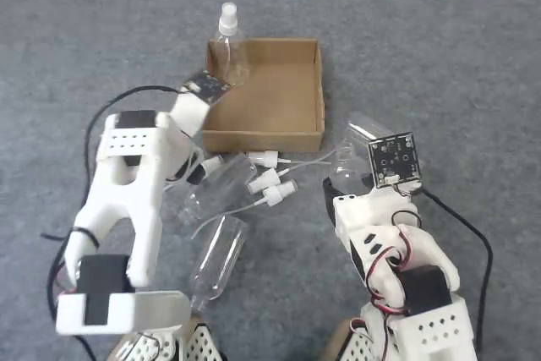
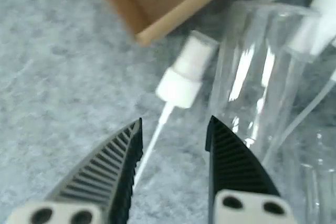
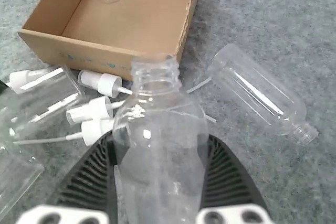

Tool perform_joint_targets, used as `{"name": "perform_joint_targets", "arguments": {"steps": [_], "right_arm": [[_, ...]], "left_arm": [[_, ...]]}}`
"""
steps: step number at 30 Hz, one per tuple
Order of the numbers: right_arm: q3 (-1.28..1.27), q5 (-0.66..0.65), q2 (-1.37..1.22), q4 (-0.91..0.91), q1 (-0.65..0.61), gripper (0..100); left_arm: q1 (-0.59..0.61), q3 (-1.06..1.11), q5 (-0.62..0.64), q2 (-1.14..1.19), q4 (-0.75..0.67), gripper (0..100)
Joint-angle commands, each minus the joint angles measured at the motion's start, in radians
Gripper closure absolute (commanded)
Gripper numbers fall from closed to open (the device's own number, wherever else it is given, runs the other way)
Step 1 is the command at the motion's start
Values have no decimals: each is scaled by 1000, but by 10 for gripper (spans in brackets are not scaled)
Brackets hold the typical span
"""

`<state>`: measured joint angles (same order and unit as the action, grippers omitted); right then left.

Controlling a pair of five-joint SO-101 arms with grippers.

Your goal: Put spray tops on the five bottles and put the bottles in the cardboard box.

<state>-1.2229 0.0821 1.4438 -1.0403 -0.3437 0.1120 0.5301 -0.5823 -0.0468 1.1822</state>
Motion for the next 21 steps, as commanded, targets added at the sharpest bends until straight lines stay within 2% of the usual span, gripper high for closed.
{"name": "perform_joint_targets", "arguments": {"steps": [1, 17, 21], "right_arm": [[18, -18, 22, 10, 15, 991], [18, -18, 22, 10, 15, 991], [18, -18, 22, 10, 15, 991]], "left_arm": [[-34, -54, 0, 15, -17, 812], [-38, -47, 0, 149, -164, 814], [-38, -47, -2, 149, -161, 858]]}}
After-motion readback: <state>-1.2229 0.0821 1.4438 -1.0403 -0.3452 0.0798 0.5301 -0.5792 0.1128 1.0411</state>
